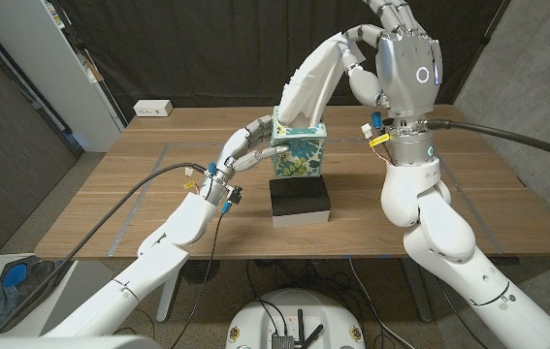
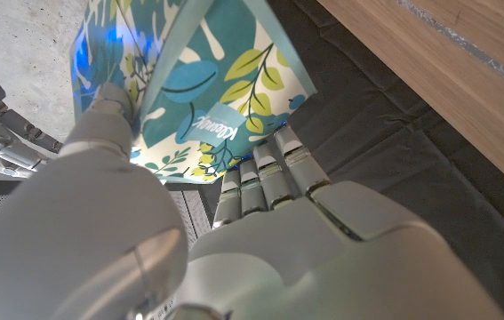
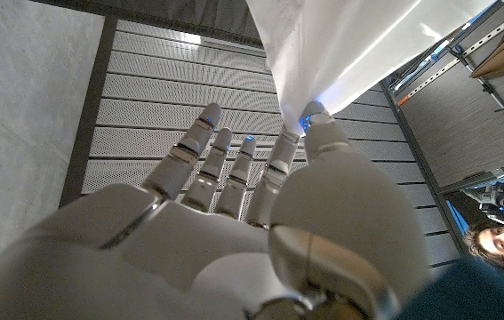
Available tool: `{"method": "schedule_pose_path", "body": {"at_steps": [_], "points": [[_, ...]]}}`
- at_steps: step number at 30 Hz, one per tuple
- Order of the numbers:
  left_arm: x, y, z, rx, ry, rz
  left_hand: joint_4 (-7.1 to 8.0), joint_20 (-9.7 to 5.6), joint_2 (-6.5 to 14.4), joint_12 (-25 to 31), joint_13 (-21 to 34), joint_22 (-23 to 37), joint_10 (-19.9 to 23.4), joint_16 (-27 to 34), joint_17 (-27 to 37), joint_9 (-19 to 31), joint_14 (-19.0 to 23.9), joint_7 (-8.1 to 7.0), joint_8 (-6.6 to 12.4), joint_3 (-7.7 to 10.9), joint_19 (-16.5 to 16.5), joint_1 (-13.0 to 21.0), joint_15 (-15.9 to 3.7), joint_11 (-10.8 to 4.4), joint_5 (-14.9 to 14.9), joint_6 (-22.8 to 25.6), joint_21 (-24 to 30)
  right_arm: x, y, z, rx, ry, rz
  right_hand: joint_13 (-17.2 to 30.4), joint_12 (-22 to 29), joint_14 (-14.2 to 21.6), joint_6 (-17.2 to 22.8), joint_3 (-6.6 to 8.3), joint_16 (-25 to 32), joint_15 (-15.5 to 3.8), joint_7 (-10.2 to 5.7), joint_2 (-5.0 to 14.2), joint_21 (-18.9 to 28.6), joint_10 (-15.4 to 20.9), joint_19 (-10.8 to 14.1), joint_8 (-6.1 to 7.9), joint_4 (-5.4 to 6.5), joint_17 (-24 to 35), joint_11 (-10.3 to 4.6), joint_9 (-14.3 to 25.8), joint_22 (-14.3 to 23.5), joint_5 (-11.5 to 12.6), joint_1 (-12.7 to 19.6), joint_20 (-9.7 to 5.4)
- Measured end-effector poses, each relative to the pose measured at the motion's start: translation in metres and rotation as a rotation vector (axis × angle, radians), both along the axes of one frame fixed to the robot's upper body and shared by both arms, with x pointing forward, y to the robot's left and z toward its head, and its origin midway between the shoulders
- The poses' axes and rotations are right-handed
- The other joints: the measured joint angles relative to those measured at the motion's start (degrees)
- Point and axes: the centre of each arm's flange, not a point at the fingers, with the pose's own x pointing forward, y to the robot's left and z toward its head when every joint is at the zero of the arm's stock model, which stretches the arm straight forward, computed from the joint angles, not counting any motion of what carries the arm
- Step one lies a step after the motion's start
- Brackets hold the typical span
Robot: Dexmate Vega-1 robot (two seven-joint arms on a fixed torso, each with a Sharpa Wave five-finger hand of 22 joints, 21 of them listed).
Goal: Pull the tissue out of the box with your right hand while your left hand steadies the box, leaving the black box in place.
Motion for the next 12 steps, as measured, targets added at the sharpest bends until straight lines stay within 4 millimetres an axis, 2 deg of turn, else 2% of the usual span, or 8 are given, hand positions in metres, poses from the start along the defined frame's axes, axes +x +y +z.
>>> {"method": "schedule_pose_path", "body": {"at_steps": [6,12], "points": [[0.0011,-0.0007,-0.0030,0.003,0.007,-0.003,0.00,0.00,-0.14,-0.10,0.00,0.00,0.00,0.00,0.00,0.00,0.00,0.00,0.01,0.00,0.00,0.14,0.00,0.00,0.22,0.00,0.00,-0.0005,-0.0005,0.0026,0.001,-0.001,0.004,0.03,0.00,0.31,0.00,-0.24,0.41,0.31,0.00,0.00,0.00,0.00,0.00,-0.05,-0.24,0.00,0.00,-0.01,0.00,0.00,0.01,0.00],[0.0020,-0.0017,-0.0054,0.004,0.011,-0.006,0.00,0.00,-0.13,-0.10,0.00,-0.01,-0.01,0.00,0.00,-0.01,-0.01,0.00,0.00,-0.01,0.00,0.13,0.00,0.01,0.23,0.00,-0.01,-0.0007,-0.0005,0.0045,0.000,0.003,0.005,0.03,0.00,0.62,0.00,-0.49,0.43,0.00,0.00,0.00,0.00,0.00,0.01,-0.35,0.00,-0.01,0.00,-0.01,0.00,0.00,0.00,0.01]]}}
